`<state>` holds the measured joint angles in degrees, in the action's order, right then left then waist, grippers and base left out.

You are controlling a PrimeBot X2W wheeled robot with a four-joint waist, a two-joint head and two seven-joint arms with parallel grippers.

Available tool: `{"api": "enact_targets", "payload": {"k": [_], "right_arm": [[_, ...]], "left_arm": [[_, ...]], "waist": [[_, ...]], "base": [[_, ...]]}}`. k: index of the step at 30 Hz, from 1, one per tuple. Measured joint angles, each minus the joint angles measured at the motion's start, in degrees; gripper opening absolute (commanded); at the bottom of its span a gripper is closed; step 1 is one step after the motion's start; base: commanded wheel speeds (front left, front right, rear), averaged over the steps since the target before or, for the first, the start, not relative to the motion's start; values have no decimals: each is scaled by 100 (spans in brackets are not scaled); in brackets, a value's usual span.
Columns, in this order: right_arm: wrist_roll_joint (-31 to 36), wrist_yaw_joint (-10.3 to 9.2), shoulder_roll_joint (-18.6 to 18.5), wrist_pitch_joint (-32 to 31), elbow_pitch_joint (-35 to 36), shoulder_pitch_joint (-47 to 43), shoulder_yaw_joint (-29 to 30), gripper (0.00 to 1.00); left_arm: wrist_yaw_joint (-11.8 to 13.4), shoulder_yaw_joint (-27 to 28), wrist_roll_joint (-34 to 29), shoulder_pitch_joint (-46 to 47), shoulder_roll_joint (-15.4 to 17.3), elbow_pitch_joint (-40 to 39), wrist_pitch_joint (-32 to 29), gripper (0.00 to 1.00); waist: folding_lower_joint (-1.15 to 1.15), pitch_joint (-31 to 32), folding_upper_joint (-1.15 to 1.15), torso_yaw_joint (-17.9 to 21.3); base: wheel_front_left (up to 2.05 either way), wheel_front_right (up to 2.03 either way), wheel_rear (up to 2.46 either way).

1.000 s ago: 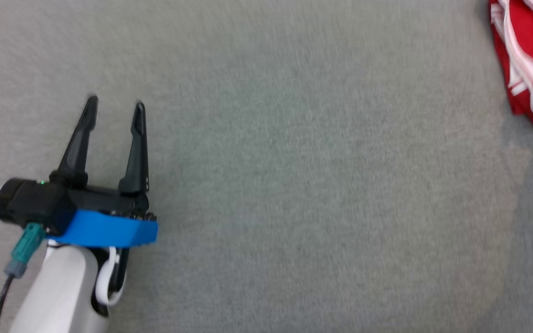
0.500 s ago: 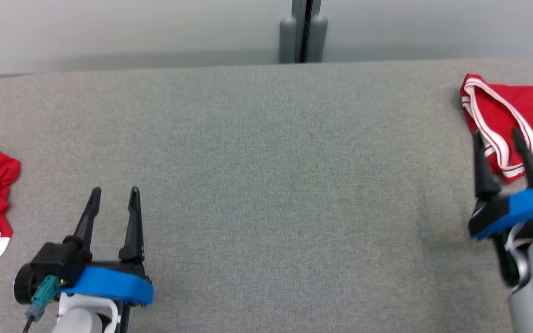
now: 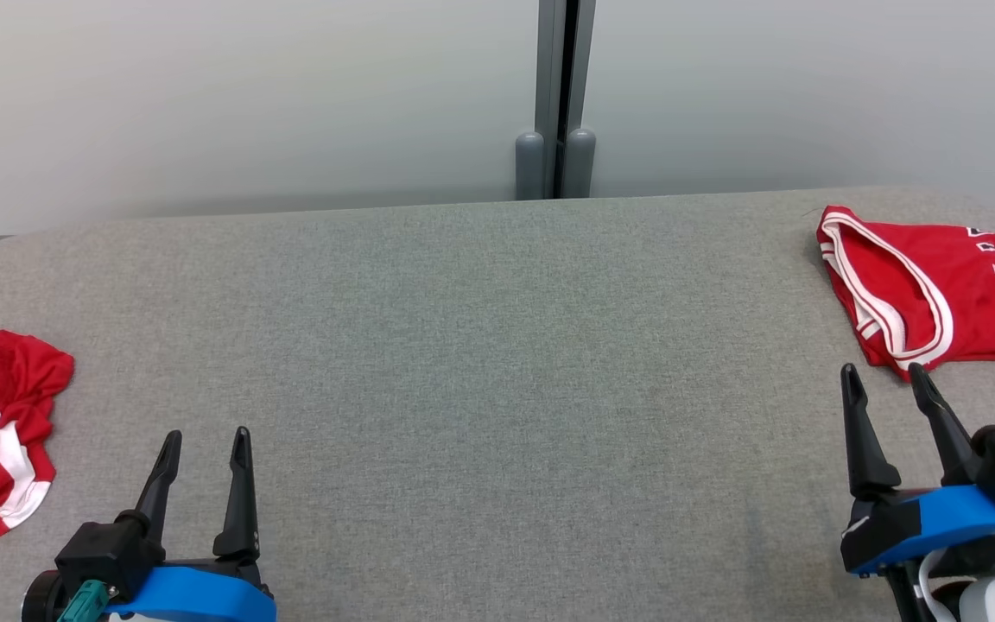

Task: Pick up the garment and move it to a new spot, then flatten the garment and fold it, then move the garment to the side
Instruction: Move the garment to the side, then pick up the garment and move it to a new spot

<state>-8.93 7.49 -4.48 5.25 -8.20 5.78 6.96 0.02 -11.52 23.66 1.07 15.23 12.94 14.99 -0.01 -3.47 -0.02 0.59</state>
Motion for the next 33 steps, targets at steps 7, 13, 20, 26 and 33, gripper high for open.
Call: {"api": "enact_targets", "payload": {"k": [7, 13, 20, 26, 33], "right_arm": [[102, 0, 104, -171, 279, -291, 27, 100], [98, 0, 136, -316, 332, -419, -4, 100], [107, 0, 148, -341, 331, -491, 14, 100], [70, 0, 154, -367, 357, -582, -11, 100], [49, 0, 155, -374, 392, -605, -89, 100]], "left_arm": [[-3, -4, 5, -18, -77, 2, 0, 100], [-3, 9, 15, -74, -104, -1, -1, 100], [-2, 19, 38, -86, -81, 0, 0, 100], [3, 2, 66, -90, -73, -5, -34, 100], [71, -1, 96, -90, -84, -63, -36, 100]], "waist": [[2, 112, 2, -78], [1, 218, 2, -132], [1, 273, 1, -196], [1, 238, 3, -359], [2, 205, 3, -830]], "base": [[0, 0, 0], [0, 0, 0], [0, 0, 0], [0, 0, 0], [0, 0, 0]]}}
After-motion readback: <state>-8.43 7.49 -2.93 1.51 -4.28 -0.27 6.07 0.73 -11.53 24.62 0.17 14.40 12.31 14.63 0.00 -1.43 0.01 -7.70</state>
